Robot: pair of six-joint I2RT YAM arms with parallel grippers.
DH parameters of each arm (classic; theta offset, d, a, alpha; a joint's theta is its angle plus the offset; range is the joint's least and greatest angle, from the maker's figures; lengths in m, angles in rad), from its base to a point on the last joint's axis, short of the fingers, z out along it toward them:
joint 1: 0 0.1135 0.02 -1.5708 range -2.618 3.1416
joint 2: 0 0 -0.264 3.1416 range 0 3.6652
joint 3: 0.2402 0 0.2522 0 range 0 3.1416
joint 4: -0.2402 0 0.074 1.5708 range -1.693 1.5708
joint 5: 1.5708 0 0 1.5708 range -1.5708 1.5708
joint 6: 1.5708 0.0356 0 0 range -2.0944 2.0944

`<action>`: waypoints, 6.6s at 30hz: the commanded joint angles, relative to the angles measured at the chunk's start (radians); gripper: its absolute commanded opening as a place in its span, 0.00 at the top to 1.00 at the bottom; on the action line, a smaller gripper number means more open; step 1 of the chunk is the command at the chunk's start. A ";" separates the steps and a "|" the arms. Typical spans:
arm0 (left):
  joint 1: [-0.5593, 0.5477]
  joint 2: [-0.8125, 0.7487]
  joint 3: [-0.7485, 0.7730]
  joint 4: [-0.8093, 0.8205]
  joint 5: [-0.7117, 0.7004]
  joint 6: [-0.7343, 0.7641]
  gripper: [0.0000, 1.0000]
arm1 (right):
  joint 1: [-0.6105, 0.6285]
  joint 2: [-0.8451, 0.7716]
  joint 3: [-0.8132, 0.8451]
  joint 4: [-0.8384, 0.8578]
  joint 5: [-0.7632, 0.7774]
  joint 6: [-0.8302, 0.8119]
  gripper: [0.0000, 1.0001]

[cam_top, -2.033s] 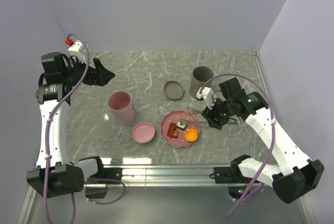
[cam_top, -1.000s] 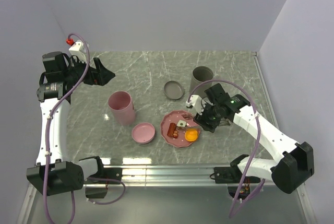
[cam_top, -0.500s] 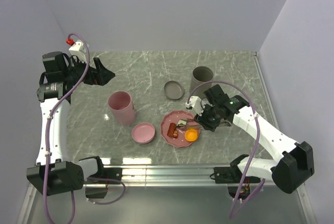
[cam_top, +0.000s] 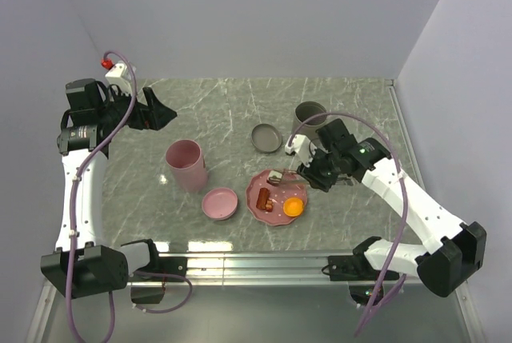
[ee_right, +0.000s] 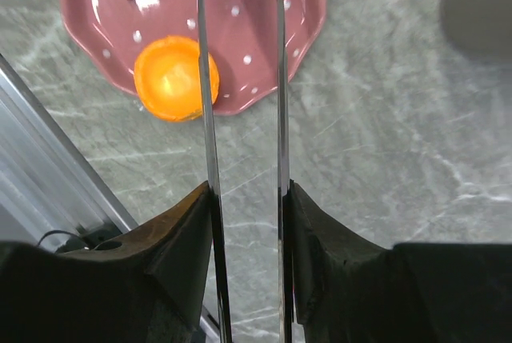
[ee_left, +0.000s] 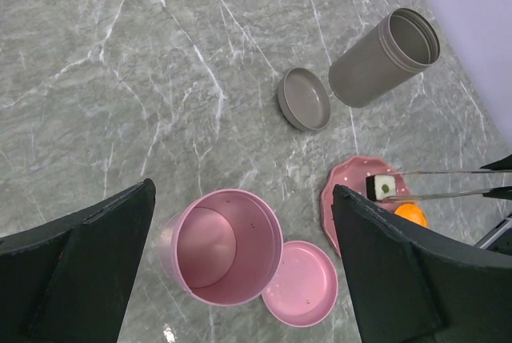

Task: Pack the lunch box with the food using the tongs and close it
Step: Pick up the food using the clamp, then place the food into the lunch box, then pick up the food using the clamp

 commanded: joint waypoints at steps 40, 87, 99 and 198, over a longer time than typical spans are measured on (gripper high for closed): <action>0.183 0.064 0.014 0.140 0.189 -0.229 0.01 | 0.367 0.667 0.965 0.078 0.002 0.118 0.59; 0.192 0.059 0.044 0.074 0.216 -0.185 0.00 | -0.041 -0.046 0.138 -0.149 -0.081 0.014 0.39; 0.193 0.050 0.034 0.082 0.247 -0.186 0.01 | -0.306 0.020 0.086 -0.341 -0.317 -0.078 0.45; 0.192 0.036 0.012 0.096 0.250 -0.197 0.01 | -0.276 0.210 0.554 -0.234 -0.561 0.155 0.73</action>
